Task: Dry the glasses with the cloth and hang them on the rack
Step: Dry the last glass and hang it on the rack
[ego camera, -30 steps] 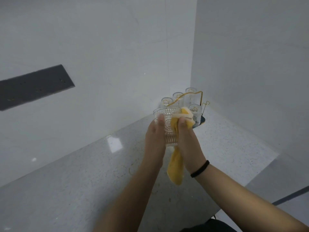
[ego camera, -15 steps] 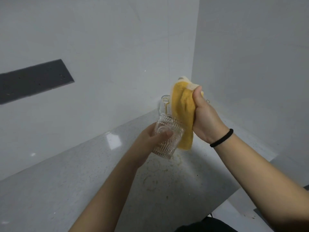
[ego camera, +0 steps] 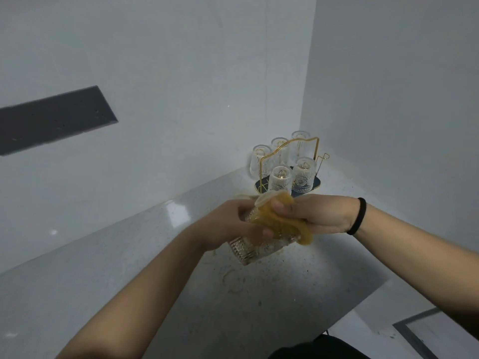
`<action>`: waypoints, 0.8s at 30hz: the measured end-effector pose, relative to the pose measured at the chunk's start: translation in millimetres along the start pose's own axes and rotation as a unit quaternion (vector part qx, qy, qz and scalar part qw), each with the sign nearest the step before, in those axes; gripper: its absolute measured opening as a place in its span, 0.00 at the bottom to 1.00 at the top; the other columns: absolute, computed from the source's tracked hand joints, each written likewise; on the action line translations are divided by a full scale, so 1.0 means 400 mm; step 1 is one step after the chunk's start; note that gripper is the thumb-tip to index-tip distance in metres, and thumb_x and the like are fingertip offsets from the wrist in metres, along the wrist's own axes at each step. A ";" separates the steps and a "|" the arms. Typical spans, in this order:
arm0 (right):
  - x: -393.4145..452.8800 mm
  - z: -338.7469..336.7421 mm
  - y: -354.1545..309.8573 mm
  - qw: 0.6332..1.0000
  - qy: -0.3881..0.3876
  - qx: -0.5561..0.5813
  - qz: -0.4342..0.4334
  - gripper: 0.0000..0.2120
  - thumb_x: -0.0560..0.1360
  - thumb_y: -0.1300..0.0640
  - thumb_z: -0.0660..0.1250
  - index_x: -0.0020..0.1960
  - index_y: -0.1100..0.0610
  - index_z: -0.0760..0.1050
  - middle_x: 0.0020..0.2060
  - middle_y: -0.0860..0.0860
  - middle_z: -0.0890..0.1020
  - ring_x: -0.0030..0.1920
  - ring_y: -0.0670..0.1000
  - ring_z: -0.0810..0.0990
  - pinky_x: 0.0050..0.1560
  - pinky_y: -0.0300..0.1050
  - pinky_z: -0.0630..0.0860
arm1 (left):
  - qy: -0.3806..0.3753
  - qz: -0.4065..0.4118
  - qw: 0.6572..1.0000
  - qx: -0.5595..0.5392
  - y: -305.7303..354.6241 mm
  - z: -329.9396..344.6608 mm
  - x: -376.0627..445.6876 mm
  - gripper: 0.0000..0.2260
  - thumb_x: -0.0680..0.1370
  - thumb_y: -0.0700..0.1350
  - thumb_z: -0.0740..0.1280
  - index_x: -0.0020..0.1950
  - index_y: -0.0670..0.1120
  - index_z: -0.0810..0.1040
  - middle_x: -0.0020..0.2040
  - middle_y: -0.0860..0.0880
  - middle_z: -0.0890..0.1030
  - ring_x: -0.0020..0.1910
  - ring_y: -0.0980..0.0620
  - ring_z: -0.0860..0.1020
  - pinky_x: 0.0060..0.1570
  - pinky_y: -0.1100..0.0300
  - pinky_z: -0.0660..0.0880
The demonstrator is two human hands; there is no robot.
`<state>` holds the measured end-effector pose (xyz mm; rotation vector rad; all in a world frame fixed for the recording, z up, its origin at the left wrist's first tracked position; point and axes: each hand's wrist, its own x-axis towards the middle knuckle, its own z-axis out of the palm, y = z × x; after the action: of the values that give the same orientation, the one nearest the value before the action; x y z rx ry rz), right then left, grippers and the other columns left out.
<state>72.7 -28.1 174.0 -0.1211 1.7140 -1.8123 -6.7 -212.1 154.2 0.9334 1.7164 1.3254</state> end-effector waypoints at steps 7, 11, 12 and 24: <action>0.022 0.009 0.015 0.994 0.084 0.074 -0.013 0.21 0.70 0.53 0.65 0.57 0.66 0.73 0.44 0.58 0.79 0.42 0.52 0.79 0.44 0.41 0.79 | 0.003 -0.061 0.998 0.016 0.001 -0.003 0.031 0.11 0.67 0.47 0.74 0.48 0.52 0.83 0.44 0.53 0.85 0.44 0.56 0.84 0.43 0.65 0.78; 0.022 -0.013 0.039 0.962 0.158 0.215 -0.054 0.21 0.70 0.55 0.65 0.59 0.65 0.74 0.53 0.60 0.81 0.49 0.56 0.81 0.51 0.47 0.78 | 0.103 -0.071 0.992 -0.032 -0.030 -0.022 0.028 0.21 0.69 0.55 0.70 0.61 0.54 0.76 0.57 0.47 0.82 0.52 0.49 0.83 0.52 0.52 0.81; 0.020 -0.019 0.043 0.950 0.173 0.255 -0.056 0.21 0.69 0.55 0.65 0.59 0.65 0.74 0.53 0.60 0.80 0.48 0.56 0.80 0.51 0.49 0.78 | 0.120 -0.059 0.991 -0.024 -0.037 -0.025 0.023 0.22 0.68 0.55 0.70 0.62 0.56 0.74 0.59 0.47 0.80 0.52 0.52 0.83 0.51 0.54 0.81; -0.028 0.039 0.003 0.972 0.021 0.229 -0.040 0.19 0.72 0.54 0.60 0.60 0.61 0.70 0.49 0.56 0.82 0.47 0.52 0.82 0.43 0.43 0.79 | 0.099 0.024 0.977 -0.186 -0.045 0.034 -0.025 0.31 0.63 0.46 0.76 0.63 0.46 0.69 0.56 0.43 0.78 0.50 0.41 0.82 0.38 0.51 0.81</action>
<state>89.6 -35.8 179.0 0.0436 1.2894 -2.2344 8.1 -218.7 135.7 0.6469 1.5199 1.7459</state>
